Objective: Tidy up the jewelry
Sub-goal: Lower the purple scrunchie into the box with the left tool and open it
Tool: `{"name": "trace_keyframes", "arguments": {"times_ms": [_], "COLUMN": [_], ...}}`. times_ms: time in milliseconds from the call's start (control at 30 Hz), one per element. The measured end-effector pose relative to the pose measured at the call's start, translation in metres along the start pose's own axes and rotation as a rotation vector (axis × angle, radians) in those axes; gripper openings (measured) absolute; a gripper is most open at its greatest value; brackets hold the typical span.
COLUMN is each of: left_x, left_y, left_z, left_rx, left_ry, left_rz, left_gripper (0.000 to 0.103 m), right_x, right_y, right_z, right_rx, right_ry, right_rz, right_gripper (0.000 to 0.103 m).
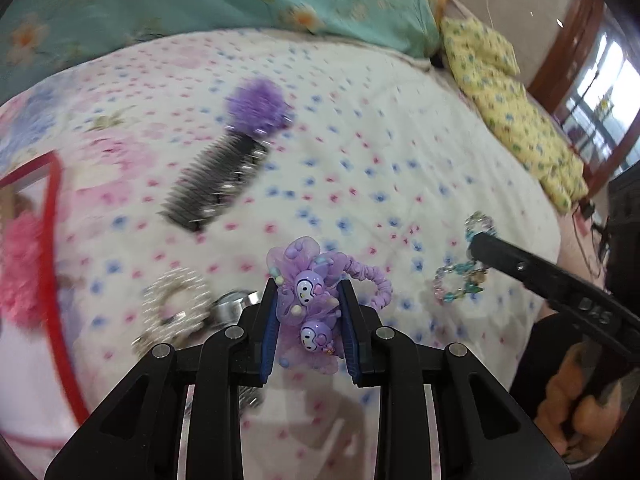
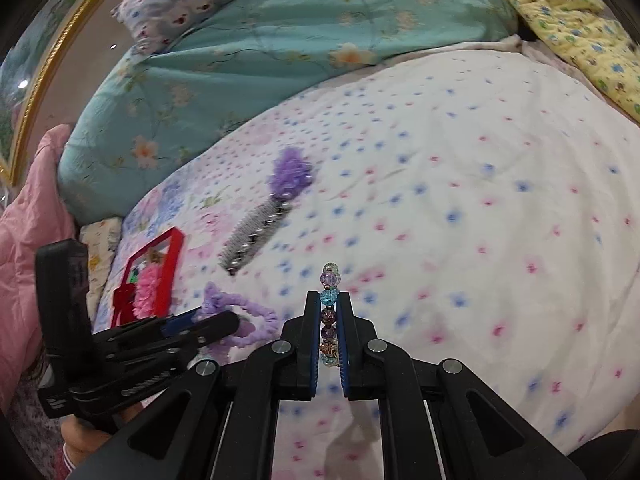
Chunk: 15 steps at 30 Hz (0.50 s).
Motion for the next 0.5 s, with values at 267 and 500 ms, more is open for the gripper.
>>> {"name": "trace_keyframes", "arguments": {"times_ms": [267, 500], "left_x": [0.058, 0.091], "left_y": [0.020, 0.042], "left_z": [-0.051, -0.093], "left_rx": [0.113, 0.194], "left_ry": [-0.053, -0.112], "left_rz": [0.084, 0.122], "left_gripper": [0.025, 0.025], "right_x": [-0.009, -0.021], "right_y": [0.011, 0.021], "right_z": [-0.052, -0.099], "right_rx": [0.073, 0.148], "right_ry": [-0.089, -0.148], "right_rz": [-0.034, -0.063], "right_gripper": [0.007, 0.007]}}
Point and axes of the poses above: each gripper's, at about its wrist camera, not at the fingertips, and x roughly against the way its jaws point, z to its right, y to its underside, the point moved 3 cm from there along -x, roughly the way its jaws point, and after that the axes turned 1 degree about y, right-handed, at the moved point
